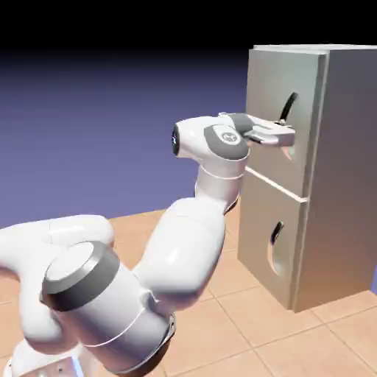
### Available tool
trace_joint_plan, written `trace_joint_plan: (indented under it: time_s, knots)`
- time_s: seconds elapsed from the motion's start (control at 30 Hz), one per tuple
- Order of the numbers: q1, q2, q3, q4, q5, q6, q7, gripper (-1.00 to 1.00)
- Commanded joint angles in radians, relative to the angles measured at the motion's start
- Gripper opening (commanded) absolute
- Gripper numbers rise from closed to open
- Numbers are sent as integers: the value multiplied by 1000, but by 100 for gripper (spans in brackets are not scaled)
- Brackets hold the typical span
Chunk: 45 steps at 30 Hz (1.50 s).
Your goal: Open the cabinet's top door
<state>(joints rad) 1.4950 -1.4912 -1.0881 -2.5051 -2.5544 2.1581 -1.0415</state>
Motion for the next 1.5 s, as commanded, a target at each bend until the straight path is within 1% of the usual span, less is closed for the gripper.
trace_joint_plan:
  time_s: [0.0,0.2,0.37,0.57,0.73,0.97,1.1,1.27,1.47]
  knots:
    - [-7,8,15,-24,3,-42,18,-100]
    - [-23,67,110,-142,47,-303,116,-100]
    - [4,134,192,-201,118,-521,190,-100]
    - [82,240,281,-225,232,-782,282,-100]
    - [182,358,331,-201,354,-999,372,-100]
    - [386,587,328,-70,587,-1295,545,-100]
    - [512,732,272,50,736,-1412,653,-100]
    - [658,914,158,217,918,-1484,767,-100]
    - [801,1131,-19,396,1108,-1474,833,-100]
